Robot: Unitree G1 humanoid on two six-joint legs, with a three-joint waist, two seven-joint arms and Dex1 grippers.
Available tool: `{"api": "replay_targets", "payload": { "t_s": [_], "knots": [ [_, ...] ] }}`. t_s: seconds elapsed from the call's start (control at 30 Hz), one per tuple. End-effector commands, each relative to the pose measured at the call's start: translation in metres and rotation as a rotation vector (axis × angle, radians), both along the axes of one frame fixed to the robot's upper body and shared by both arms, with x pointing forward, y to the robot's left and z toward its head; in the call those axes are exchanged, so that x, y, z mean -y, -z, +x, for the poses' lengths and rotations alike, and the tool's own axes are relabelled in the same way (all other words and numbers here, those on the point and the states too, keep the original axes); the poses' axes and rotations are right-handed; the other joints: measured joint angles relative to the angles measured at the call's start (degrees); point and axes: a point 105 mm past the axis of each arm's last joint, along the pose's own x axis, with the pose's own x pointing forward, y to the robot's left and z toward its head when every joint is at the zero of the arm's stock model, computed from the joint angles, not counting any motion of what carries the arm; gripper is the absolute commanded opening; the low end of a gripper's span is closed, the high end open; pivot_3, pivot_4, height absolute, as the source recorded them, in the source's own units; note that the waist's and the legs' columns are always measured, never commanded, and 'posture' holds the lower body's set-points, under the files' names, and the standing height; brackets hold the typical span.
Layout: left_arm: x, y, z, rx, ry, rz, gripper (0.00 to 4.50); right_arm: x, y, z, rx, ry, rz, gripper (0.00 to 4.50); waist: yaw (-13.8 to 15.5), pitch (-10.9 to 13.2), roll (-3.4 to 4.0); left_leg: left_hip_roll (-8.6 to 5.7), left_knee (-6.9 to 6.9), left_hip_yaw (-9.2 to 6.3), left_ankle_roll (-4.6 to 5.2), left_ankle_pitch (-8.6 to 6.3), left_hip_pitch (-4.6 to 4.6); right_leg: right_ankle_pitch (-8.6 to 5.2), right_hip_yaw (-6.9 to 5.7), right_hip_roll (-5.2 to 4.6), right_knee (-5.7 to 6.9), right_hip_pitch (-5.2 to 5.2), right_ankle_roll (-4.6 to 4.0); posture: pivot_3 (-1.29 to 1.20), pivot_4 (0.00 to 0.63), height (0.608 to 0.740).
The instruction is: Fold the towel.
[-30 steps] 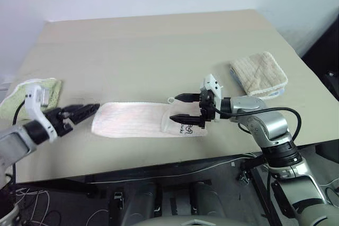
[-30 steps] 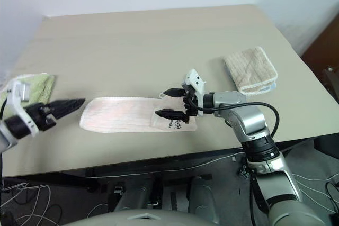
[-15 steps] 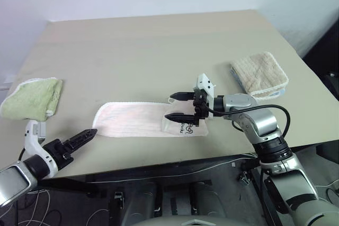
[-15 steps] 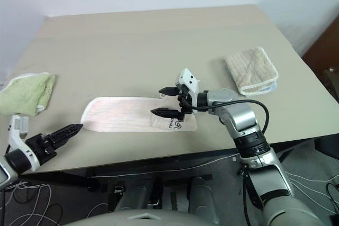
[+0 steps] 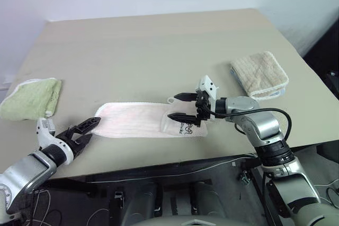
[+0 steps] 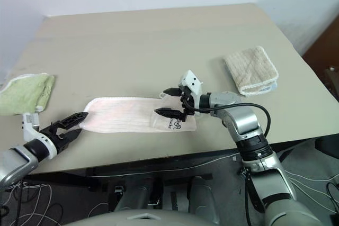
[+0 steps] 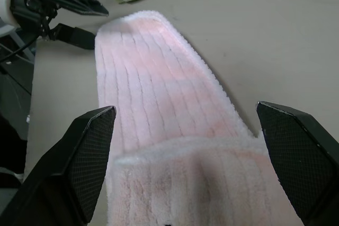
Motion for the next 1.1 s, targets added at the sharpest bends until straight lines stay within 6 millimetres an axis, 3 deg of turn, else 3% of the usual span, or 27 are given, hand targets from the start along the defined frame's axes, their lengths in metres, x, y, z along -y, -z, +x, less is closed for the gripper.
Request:
{"api": "replay_targets", "payload": {
  "t_s": [0.03,0.17,0.27,0.63,0.93,1.1],
  "knots": [
    [0.008,0.004,0.004,-0.016,0.012,-0.029,4.5,0.002,-0.016,0.0,0.075,0.006,0.019,4.46,0.01,0.0,0.01,0.0,0.0,0.0,0.0,0.0,0.0,0.0,0.0,-0.01,0.01,0.01,0.0,0.0,0.15,0.74],
    [0.013,0.007,0.001,-0.029,0.036,-0.024,4.5,0.003,-0.015,0.0,0.08,0.011,0.008,4.46,0.02,0.01,0.06,0.0,0.0,0.02,0.0,0.0,0.01,0.02,-0.04,-0.05,0.0,0.07,-0.03,0.0,0.15,0.74],
    [0.007,0.009,0.0,-0.031,0.019,-0.03,3.96,0.004,-0.015,0.001,0.082,0.019,0.009,4.5,0.0,0.02,0.08,0.0,0.0,0.03,0.0,0.0,0.01,0.01,-0.06,-0.05,-0.02,0.08,-0.03,0.0,0.15,0.74],
    [-0.004,0.01,-0.005,0.002,0.03,-0.038,0.16,0.001,-0.013,0.001,0.089,0.01,0.004,4.5,-0.24,0.03,0.1,0.0,-0.48,0.11,-0.02,0.01,-0.09,0.01,-0.04,-0.04,-0.53,-0.1,-0.04,0.0,0.15,0.74],
    [-0.013,0.002,0.003,0.08,0.046,-0.026,0.03,0.003,-0.013,0.001,0.099,0.015,0.003,4.5,-0.26,0.04,0.1,0.0,-0.48,0.12,-0.02,0.02,-0.3,0.01,-0.05,-0.04,-0.66,-0.21,-0.05,0.0,0.15,0.74],
    [-0.003,-0.029,0.006,0.19,0.168,0.0,0.03,0.007,-0.016,0.002,0.1,0.033,0.013,4.5,-0.39,0.04,0.11,0.0,-0.5,0.12,-0.02,0.02,-0.31,0.01,-0.05,-0.04,-0.66,-0.24,-0.05,0.0,0.15,0.74]
  ]
}}
